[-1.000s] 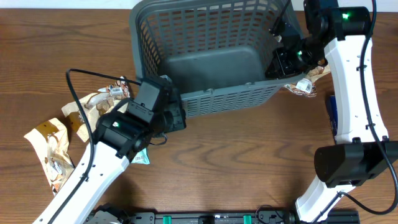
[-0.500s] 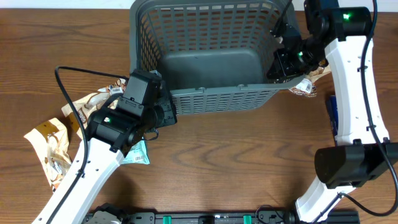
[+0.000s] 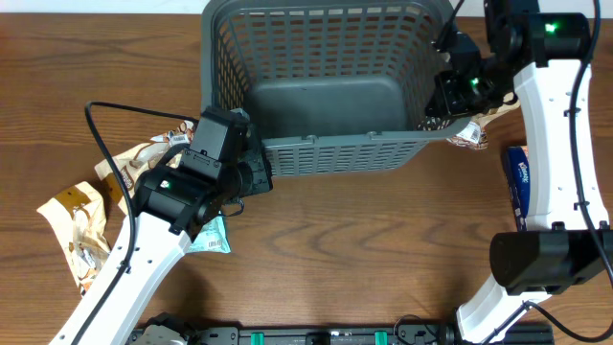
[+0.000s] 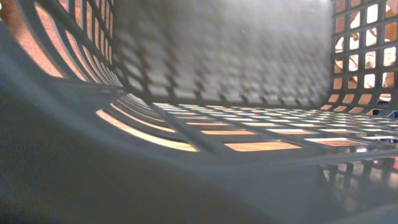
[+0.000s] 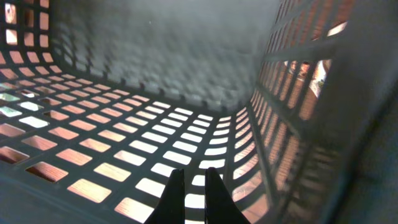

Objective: Pack container
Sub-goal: 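Push the grey basket back across the table with both grippers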

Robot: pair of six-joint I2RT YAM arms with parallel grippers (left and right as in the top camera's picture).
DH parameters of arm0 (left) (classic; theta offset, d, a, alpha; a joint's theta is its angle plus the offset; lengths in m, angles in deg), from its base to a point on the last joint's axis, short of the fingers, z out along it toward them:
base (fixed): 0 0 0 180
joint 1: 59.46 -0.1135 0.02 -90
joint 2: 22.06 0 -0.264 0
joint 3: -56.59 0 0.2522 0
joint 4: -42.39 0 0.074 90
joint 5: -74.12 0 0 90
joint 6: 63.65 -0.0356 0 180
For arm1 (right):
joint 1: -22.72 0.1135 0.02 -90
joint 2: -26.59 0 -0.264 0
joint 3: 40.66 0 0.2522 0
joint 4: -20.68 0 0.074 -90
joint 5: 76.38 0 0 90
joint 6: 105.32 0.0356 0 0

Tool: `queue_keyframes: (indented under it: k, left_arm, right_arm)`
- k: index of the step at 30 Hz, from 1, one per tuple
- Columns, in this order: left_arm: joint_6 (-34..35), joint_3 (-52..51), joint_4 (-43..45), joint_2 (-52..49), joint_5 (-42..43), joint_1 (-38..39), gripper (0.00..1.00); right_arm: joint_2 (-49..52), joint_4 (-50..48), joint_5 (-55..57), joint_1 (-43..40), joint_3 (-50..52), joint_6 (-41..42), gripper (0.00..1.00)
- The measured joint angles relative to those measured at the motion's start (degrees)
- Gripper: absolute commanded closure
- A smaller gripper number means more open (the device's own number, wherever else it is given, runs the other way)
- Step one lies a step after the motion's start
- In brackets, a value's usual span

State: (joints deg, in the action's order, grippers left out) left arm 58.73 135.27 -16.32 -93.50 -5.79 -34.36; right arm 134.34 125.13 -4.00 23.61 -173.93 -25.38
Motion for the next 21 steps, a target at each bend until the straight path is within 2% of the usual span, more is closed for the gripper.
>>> queue_keyframes:
  k: [21]
  left_arm:
    - [-1.4,0.0,2.7,-1.6,-0.1,-0.4,0.94]
  right_arm:
    - [-0.2,-3.1,0.7,-2.7,0.0,0.6,0.99]
